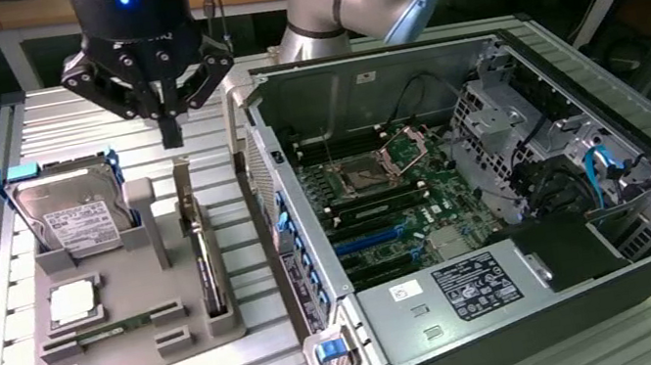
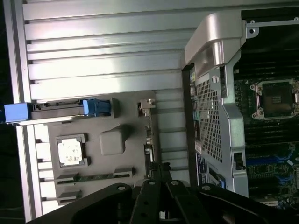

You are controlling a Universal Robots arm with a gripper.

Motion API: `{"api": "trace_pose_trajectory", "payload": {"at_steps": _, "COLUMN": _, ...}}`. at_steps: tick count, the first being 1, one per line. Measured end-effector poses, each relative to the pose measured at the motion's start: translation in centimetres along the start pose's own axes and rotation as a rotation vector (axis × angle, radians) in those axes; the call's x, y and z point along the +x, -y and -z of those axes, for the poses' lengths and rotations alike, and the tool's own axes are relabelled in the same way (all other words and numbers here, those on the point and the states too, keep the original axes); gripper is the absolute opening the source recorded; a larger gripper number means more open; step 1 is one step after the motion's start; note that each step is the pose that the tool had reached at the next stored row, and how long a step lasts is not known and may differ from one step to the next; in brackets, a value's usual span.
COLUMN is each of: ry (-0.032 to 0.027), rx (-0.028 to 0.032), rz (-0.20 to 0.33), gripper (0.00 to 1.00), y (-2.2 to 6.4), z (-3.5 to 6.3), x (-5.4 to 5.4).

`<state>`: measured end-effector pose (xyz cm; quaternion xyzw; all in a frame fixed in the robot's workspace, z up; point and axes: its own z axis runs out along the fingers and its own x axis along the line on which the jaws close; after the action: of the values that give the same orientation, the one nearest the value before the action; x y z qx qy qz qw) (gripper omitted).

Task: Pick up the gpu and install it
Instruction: 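Reach for the gpu, then pick up the gpu and move the gpu toward the slot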

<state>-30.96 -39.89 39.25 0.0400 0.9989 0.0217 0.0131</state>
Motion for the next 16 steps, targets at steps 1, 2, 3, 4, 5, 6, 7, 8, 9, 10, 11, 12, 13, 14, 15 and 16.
{"api": "trace_pose_trajectory", "payload": {"at_steps": 1, "ry": 0.0, "rx": 0.0, "rz": 0.0, "gripper": 0.11, "y": 0.02, "z": 0.01, "x": 0.3}}
{"api": "trace_pose_trajectory", "payload": {"at_steps": 2, "ry": 0.0, "rx": 0.0, "rz": 0.0, "gripper": 0.11, "y": 0.05, "z": 0.01, "x": 0.6}}
{"api": "trace_pose_trajectory", "payload": {"at_steps": 3, "ry": 0.0, "rx": 0.0, "rz": 0.0, "gripper": 0.11, "y": 0.07, "z": 0.02, "x": 0.9}}
{"api": "trace_pose_trajectory", "payload": {"at_steps": 4, "ry": -0.0001, "rx": 0.0001, "rz": 0.0, "gripper": 0.11, "y": 0.1, "z": 0.03, "x": 1.3}}
{"api": "trace_pose_trajectory", "payload": {"at_steps": 5, "ry": -0.0001, "rx": 0.0001, "rz": -0.001, "gripper": 0.11, "y": 0.12, "z": 0.04, "x": 1.5}}
{"api": "trace_pose_trajectory", "payload": {"at_steps": 6, "ry": 0.0, "rx": 0.0, "rz": -0.001, "gripper": 0.11, "y": 0.12, "z": 0.04, "x": 1.6}}
{"api": "trace_pose_trajectory", "payload": {"at_steps": 7, "ry": 0.0, "rx": 0.0, "rz": -0.001, "gripper": 0.11, "y": 0.13, "z": 0.03, "x": 1.6}}
{"api": "trace_pose_trajectory", "payload": {"at_steps": 8, "ry": 0.0, "rx": 0.0, "rz": -0.001, "gripper": 0.11, "y": 0.12, "z": 0.03, "x": 1.6}}
{"api": "trace_pose_trajectory", "payload": {"at_steps": 9, "ry": 0.0, "rx": 0.0, "rz": -0.001, "gripper": 0.11, "y": 0.12, "z": 0.03, "x": 1.6}}
{"api": "trace_pose_trajectory", "payload": {"at_steps": 10, "ry": 0.0, "rx": 0.0001, "rz": -0.001, "gripper": 0.11, "y": 0.12, "z": 0.04, "x": 1.6}}
{"api": "trace_pose_trajectory", "payload": {"at_steps": 11, "ry": 0.0, "rx": 0.0001, "rz": -0.001, "gripper": 0.11, "y": 0.13, "z": 0.03, "x": 1.6}}
{"api": "trace_pose_trajectory", "payload": {"at_steps": 12, "ry": 0.0, "rx": 0.0, "rz": -0.001, "gripper": 0.18, "y": 0.12, "z": 0.03, "x": 1.6}}
{"api": "trace_pose_trajectory", "payload": {"at_steps": 13, "ry": 0.0, "rx": 0.0, "rz": -0.001, "gripper": 0.18, "y": 0.12, "z": 0.04, "x": 1.6}}
{"api": "trace_pose_trajectory", "payload": {"at_steps": 14, "ry": 0.0, "rx": 0.0001, "rz": -0.001, "gripper": 0.18, "y": 0.12, "z": 0.04, "x": 1.6}}
{"api": "trace_pose_trajectory", "payload": {"at_steps": 15, "ry": 0.0, "rx": 0.0001, "rz": -0.001, "gripper": 0.18, "y": 0.12, "z": 0.04, "x": 1.6}}
{"api": "trace_pose_trajectory", "payload": {"at_steps": 16, "ry": 0.0, "rx": 0.0001, "rz": -0.001, "gripper": 0.18, "y": 0.12, "z": 0.04, "x": 1.6}}
